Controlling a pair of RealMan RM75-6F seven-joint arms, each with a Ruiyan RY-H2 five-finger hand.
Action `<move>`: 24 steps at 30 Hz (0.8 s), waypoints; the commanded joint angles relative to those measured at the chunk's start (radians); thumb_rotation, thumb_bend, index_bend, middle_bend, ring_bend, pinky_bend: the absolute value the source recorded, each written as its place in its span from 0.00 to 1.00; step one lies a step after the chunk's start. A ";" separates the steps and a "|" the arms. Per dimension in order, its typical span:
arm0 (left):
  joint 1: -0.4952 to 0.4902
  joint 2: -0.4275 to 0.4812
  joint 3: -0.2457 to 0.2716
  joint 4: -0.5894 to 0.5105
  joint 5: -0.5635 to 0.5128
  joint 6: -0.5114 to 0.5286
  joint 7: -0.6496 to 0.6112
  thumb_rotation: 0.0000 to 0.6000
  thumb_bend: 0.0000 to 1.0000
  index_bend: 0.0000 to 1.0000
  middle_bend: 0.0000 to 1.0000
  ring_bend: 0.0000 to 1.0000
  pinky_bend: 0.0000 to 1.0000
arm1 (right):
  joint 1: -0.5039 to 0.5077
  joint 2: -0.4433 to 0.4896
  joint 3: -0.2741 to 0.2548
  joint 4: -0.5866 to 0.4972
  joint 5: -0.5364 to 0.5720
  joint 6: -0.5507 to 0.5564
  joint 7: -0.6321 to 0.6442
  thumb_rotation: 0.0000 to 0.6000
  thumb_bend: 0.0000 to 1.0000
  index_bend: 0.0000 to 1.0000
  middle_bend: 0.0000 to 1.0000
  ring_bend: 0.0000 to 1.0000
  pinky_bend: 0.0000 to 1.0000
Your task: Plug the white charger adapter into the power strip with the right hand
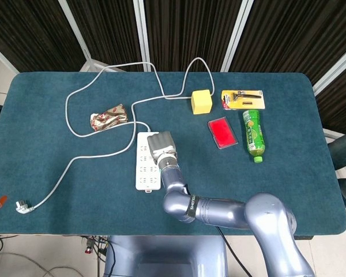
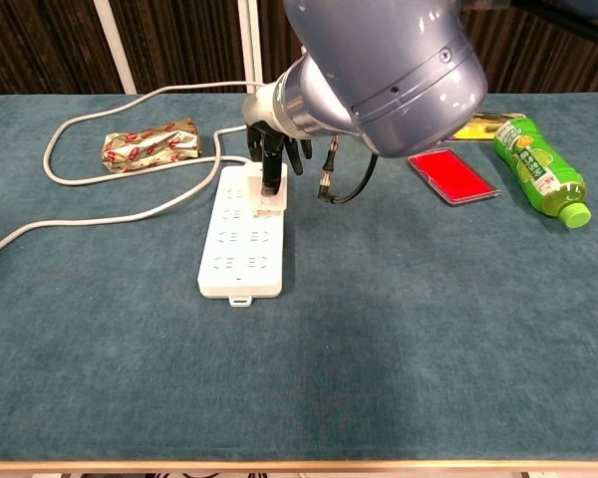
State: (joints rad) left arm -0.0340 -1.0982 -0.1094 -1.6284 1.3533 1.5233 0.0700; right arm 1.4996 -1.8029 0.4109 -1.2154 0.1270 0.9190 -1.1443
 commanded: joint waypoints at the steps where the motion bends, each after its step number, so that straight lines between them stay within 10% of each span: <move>1: 0.000 0.000 0.000 0.000 0.000 0.000 0.000 1.00 0.09 0.20 0.00 0.00 0.00 | -0.002 0.000 -0.001 0.000 0.002 -0.001 0.000 1.00 0.50 0.77 0.60 0.53 0.31; 24: -0.001 -0.002 0.000 0.001 -0.001 0.000 0.006 1.00 0.09 0.21 0.00 0.00 0.00 | -0.008 -0.005 -0.007 0.007 -0.011 -0.013 0.006 1.00 0.50 0.78 0.60 0.54 0.31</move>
State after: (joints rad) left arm -0.0348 -1.1003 -0.1098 -1.6278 1.3525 1.5234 0.0757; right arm 1.4912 -1.8078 0.4041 -1.2086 0.1163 0.9061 -1.1385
